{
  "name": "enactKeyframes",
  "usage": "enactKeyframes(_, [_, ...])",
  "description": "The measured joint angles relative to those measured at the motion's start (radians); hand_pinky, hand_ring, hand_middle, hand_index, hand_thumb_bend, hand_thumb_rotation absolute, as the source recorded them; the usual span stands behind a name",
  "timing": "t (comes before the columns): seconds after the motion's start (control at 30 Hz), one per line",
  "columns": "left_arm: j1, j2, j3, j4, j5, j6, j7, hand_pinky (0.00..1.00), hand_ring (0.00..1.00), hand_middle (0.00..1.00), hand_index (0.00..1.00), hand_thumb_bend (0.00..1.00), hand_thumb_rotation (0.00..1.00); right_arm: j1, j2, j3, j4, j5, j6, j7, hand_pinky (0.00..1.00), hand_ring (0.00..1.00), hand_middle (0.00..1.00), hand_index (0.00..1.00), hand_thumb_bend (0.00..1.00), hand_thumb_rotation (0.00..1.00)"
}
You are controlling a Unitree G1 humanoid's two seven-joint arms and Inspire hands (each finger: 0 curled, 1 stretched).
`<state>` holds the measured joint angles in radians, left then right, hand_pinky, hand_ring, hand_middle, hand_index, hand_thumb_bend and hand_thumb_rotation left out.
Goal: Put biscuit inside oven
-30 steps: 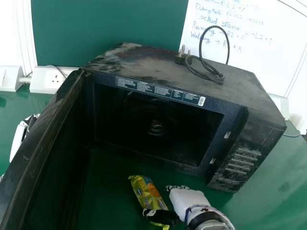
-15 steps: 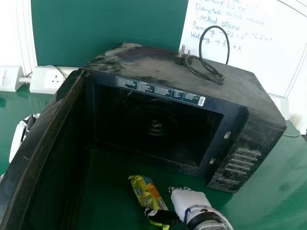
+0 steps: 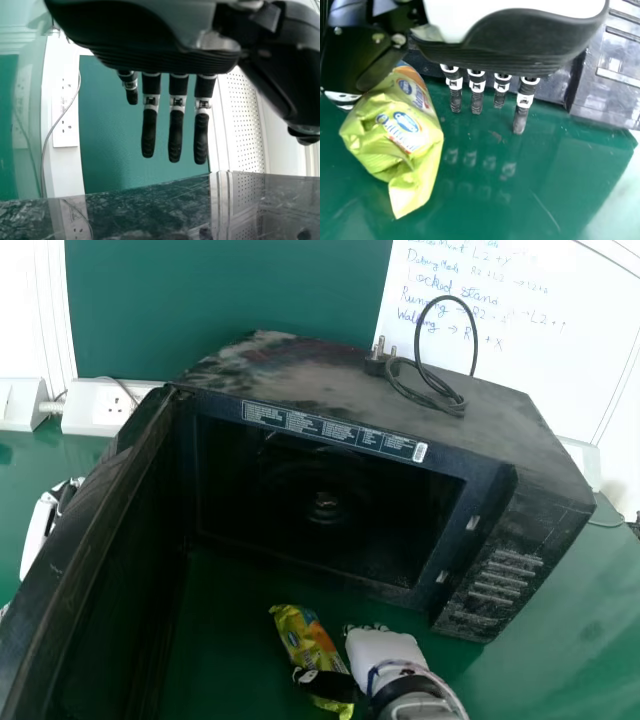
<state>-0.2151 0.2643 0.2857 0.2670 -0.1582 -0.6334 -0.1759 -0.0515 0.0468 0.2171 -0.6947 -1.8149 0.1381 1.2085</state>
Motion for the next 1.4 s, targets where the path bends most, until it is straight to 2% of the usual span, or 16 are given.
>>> enactKeyframes(0.3, [0.004,-0.004,0.0,-0.019,-0.005,0.008,0.0,0.5,0.54,0.57,0.49,0.51,0.07,-0.003,0.003,0.017,0.052,-0.02,0.038,-0.077,0.74,0.88,0.97,0.94,0.94,0.57])
enactKeyframes(0.73, [0.008,-0.014,-0.001,-0.03,-0.006,0.02,0.001,0.51,0.54,0.57,0.49,0.51,0.07,0.003,-0.001,0.046,0.094,-0.049,0.071,-0.12,0.74,0.88,0.96,0.93,0.98,0.57])
enactKeyframes(0.93, [0.009,-0.018,-0.001,-0.038,0.001,0.025,0.005,0.51,0.54,0.57,0.49,0.51,0.07,0.045,-0.008,0.107,0.093,-0.105,0.077,-0.157,0.81,0.92,0.97,0.94,0.94,0.57])
enactKeyframes(1.4, [0.01,-0.02,-0.001,-0.061,0.013,0.039,0.019,0.5,0.54,0.57,0.49,0.51,0.07,0.046,-0.017,0.185,0.087,-0.162,0.065,-0.126,0.71,0.84,0.89,0.87,0.96,0.59])
